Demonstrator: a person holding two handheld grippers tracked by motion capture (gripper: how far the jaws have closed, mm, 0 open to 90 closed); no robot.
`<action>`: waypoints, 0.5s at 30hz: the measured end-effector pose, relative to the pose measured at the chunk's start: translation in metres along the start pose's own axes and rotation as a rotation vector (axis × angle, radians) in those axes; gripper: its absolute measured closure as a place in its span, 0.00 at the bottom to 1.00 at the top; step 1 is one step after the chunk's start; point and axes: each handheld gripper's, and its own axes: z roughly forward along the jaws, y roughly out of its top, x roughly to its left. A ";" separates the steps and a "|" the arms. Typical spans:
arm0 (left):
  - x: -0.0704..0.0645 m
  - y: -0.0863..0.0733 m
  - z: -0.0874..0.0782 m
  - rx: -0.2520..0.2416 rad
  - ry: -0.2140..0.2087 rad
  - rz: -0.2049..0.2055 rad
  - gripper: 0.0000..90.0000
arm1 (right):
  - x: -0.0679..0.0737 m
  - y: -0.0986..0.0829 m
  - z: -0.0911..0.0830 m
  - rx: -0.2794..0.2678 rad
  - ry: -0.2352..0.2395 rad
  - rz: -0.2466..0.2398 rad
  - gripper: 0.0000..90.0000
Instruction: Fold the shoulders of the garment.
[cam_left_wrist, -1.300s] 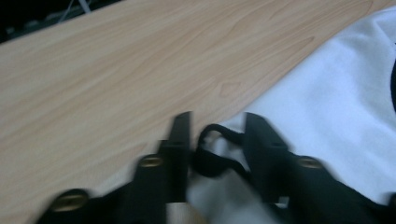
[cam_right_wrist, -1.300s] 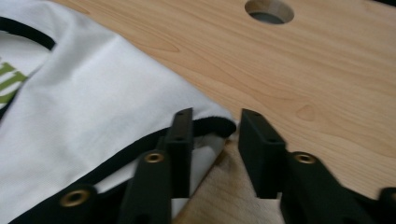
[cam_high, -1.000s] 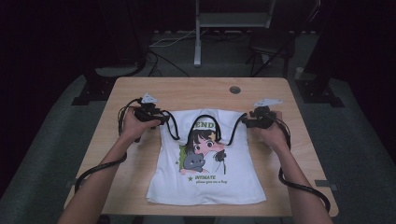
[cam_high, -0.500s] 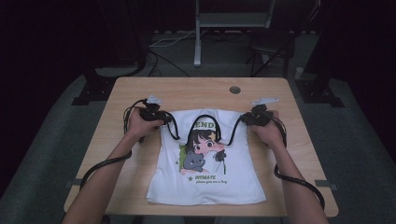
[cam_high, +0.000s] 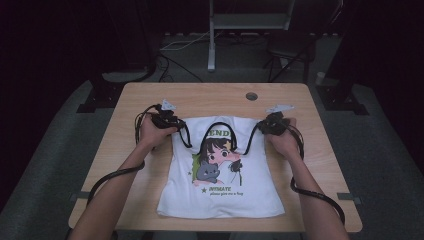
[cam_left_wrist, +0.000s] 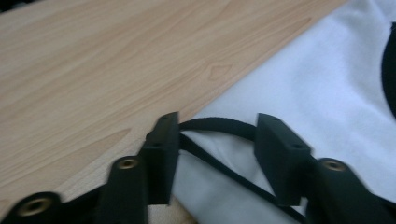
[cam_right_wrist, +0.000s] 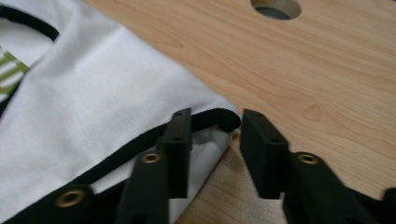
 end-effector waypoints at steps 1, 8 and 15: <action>-0.001 0.001 -0.003 -0.008 0.003 -0.002 0.49 | 0.000 0.000 -0.002 -0.007 0.001 0.006 0.64; -0.005 0.000 -0.031 -0.072 0.018 -0.070 0.34 | -0.002 -0.006 -0.025 -0.065 -0.005 0.055 0.42; -0.008 -0.020 -0.062 -0.123 -0.003 -0.108 0.32 | -0.008 -0.025 -0.053 -0.097 0.031 0.132 0.27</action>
